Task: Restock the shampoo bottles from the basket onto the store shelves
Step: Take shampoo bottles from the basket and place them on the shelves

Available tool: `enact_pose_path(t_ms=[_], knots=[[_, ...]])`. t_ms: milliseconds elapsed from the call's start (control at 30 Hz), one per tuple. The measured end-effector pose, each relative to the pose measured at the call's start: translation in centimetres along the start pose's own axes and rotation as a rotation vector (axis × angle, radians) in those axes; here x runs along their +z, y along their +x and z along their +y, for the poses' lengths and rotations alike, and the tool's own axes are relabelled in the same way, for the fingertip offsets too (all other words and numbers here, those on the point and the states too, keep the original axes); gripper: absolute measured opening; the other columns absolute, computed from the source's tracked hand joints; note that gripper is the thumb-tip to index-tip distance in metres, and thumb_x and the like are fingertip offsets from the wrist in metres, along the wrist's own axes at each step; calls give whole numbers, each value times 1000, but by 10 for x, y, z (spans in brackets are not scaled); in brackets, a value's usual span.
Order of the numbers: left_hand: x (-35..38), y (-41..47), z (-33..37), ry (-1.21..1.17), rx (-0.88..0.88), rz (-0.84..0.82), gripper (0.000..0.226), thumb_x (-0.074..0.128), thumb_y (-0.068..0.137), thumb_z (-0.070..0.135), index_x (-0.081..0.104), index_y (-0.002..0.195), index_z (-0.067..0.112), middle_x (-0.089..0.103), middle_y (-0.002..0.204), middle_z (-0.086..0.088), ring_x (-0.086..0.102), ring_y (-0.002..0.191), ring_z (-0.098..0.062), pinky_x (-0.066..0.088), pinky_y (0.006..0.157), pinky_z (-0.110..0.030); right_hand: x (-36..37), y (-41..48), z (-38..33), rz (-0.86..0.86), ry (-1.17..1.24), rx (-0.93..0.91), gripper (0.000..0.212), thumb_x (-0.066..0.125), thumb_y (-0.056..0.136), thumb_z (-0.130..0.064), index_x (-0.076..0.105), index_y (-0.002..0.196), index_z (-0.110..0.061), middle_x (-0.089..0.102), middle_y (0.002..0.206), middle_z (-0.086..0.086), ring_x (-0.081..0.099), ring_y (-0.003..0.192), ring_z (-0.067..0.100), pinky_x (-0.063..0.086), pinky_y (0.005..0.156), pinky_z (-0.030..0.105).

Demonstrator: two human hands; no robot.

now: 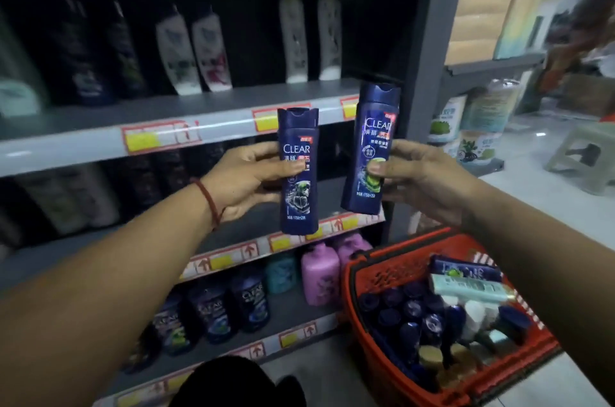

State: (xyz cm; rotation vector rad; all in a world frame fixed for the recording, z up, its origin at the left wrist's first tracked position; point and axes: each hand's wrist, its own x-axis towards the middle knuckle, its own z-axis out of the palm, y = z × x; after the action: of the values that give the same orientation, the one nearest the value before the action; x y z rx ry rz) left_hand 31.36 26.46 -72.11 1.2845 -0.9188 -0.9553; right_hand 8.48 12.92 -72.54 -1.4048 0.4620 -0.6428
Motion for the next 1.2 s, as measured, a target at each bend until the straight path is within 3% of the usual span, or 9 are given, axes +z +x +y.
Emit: enact_pose_path(t_ms=[133, 233, 433, 533, 633, 900, 1000, 1100, 1200], knots=[[-43, -32, 60, 20, 114, 83, 43, 74, 72, 12, 68, 115, 15, 75, 102, -6, 72, 87, -17, 61, 71, -35, 56, 23, -31, -69, -25, -68, 53, 74, 76, -4, 60, 127, 3, 72, 104, 16, 71, 81, 24, 54, 95, 48], [-79, -51, 102, 61, 213, 206, 50, 76, 71, 14, 67, 119, 14, 75, 104, -7, 72, 85, -18, 60, 68, -33, 96, 43, -49, -118, -73, -93, 55, 79, 70, -8, 63, 123, -2, 73, 110, 17, 68, 93, 32, 51, 100, 50], [-143, -59, 158, 74, 360, 441, 32, 73, 83, 5, 68, 114, 5, 75, 99, -8, 72, 85, -18, 61, 67, -37, 169, 91, -82, -163, -136, -182, 41, 76, 81, 0, 65, 120, -4, 72, 101, 8, 72, 89, 26, 56, 91, 44], [-179, -50, 167, 89, 389, 541, 36, 75, 82, 5, 68, 117, 5, 74, 103, -10, 72, 91, -22, 62, 72, -40, 202, 119, -90, -146, -148, -213, 38, 78, 80, 0, 68, 116, -6, 75, 96, 5, 73, 93, 31, 59, 90, 47], [-213, -42, 166, 88, 407, 623, 41, 78, 80, 7, 66, 119, 8, 75, 103, -7, 73, 93, -18, 60, 67, -34, 232, 145, -88, -132, -149, -229, 36, 77, 80, 3, 69, 114, -6, 73, 97, 6, 73, 95, 31, 59, 89, 48], [-271, -23, 140, 37, 347, 692, 37, 74, 83, 2, 64, 117, 12, 74, 102, -3, 72, 75, -4, 56, 56, -20, 280, 211, -67, -119, -173, -192, 35, 79, 77, 4, 71, 107, -13, 72, 96, 4, 72, 96, 31, 59, 81, 41], [-281, -12, 133, 16, 380, 676, 41, 73, 84, 3, 63, 122, 12, 72, 106, -2, 71, 80, -5, 60, 68, -23, 292, 233, -59, -128, -221, -184, 35, 79, 78, 1, 70, 108, -16, 74, 102, 5, 72, 99, 30, 58, 87, 44], [-289, -4, 129, 36, 365, 594, 40, 71, 87, 8, 62, 124, 19, 72, 109, 2, 70, 90, -8, 60, 82, -31, 303, 247, -53, -142, -221, -186, 38, 76, 82, 0, 68, 115, -17, 72, 106, 4, 70, 101, 27, 59, 86, 39], [-301, -4, 123, 254, 238, 531, 44, 81, 79, 16, 63, 118, 23, 74, 105, 3, 71, 94, -13, 58, 83, -35, 310, 257, -51, -173, -300, -206, 39, 74, 87, -6, 64, 122, -20, 70, 103, 2, 68, 101, 23, 57, 84, 37]])
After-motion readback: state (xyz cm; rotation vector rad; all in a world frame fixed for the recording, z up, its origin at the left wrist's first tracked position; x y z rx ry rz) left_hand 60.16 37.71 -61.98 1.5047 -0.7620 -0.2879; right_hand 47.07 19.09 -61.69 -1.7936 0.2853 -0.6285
